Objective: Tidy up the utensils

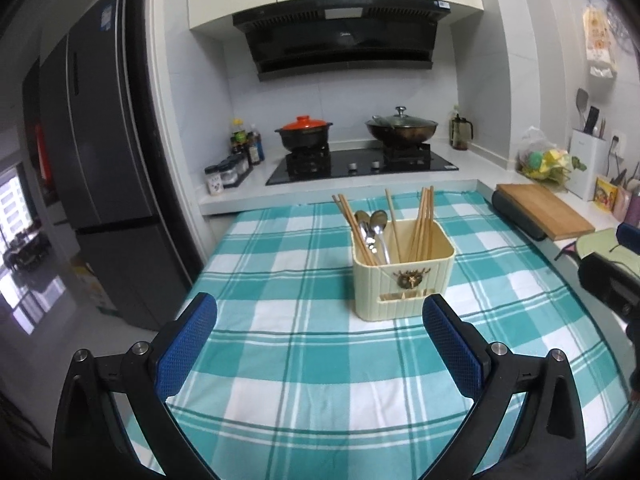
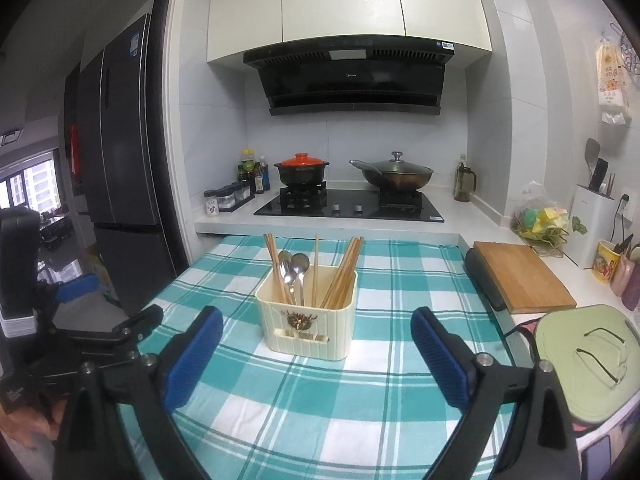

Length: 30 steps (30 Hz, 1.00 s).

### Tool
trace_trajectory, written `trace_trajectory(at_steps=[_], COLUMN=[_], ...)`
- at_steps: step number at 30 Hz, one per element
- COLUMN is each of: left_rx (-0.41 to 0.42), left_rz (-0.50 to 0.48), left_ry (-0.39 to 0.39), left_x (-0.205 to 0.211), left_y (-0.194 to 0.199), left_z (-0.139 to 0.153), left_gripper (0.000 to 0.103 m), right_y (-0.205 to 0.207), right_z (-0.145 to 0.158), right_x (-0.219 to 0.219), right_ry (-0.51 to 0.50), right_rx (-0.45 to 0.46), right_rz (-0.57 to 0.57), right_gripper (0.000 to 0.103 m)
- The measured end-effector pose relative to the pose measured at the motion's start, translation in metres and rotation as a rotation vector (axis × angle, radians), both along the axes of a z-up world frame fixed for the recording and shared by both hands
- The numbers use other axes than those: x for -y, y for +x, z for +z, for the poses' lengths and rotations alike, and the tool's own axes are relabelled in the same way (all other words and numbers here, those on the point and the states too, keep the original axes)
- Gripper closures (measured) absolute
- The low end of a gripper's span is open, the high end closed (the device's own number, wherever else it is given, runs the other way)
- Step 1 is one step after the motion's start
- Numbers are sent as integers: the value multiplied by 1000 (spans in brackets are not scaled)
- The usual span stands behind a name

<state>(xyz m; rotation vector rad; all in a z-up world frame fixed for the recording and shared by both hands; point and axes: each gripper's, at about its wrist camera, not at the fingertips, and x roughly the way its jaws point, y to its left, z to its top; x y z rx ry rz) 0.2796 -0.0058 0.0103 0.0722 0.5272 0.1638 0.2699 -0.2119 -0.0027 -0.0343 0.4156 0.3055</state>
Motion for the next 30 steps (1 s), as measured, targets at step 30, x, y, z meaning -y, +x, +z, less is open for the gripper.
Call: trace_trajectory(at_steps=[30], left_rx=[7], left_rz=[-11], left_ry=[-55], left_x=[-8], left_y=[-35], left_z=[17], left_gripper=[0], right_y=[-42], right_z=[4], right_x=[-21], right_ry=[-54], right_rx=[17], right_rz=[-4], right_gripper=[0])
